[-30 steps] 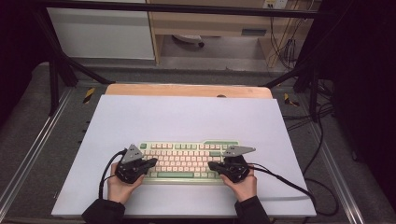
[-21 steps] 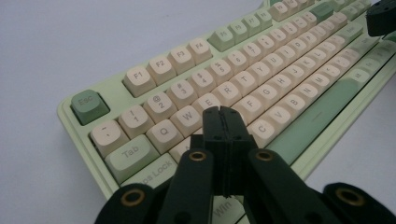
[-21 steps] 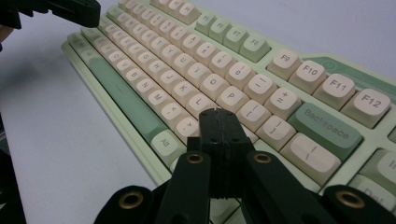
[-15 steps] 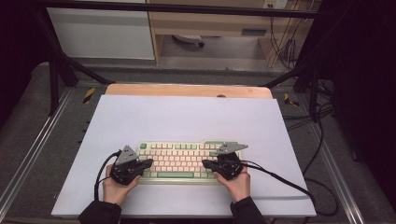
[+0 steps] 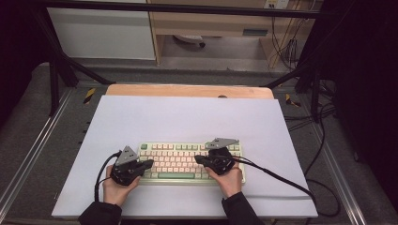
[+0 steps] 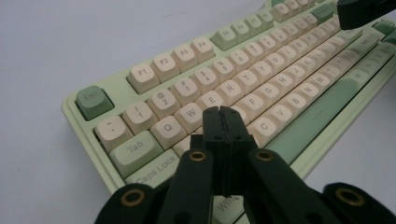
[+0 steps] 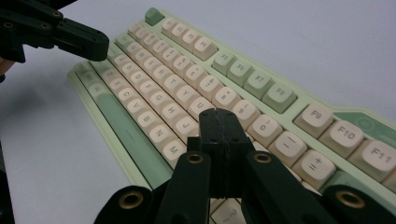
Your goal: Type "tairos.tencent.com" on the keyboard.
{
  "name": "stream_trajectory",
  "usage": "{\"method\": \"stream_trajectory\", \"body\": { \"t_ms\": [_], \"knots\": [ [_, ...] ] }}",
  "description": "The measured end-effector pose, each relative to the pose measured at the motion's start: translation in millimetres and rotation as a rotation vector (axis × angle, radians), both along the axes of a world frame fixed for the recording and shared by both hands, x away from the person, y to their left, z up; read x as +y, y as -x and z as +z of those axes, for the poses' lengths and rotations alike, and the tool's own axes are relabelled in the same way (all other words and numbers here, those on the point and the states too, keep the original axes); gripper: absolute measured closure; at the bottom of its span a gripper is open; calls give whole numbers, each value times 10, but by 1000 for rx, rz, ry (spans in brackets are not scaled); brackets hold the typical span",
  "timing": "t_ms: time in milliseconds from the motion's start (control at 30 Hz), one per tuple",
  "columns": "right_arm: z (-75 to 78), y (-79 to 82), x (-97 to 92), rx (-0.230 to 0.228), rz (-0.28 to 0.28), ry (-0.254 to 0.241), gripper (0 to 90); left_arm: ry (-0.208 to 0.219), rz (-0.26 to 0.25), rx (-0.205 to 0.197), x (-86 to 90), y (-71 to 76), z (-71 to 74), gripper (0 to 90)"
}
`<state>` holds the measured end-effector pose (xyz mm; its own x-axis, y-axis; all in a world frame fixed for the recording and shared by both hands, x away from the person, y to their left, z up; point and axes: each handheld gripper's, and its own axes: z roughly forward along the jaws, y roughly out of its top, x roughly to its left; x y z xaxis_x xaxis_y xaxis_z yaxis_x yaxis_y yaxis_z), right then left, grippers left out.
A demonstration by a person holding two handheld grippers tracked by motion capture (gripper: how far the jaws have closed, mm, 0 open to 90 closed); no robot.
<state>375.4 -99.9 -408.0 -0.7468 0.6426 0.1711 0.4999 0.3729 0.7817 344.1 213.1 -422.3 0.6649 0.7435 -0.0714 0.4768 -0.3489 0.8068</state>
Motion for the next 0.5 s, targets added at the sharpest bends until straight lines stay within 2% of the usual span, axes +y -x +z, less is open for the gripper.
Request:
{"method": "stream_trajectory", "body": {
  "t_ms": [267, 500],
  "knots": [
    [-44, -90, 112, 13, -9, 7, 900, 1, -1, 0, -4, -1, -2, 900],
    [-129, -153, 136, 19, -26, 34, 900, -3, -5, 1, -8, -4, -5, 900]
  ]
}}
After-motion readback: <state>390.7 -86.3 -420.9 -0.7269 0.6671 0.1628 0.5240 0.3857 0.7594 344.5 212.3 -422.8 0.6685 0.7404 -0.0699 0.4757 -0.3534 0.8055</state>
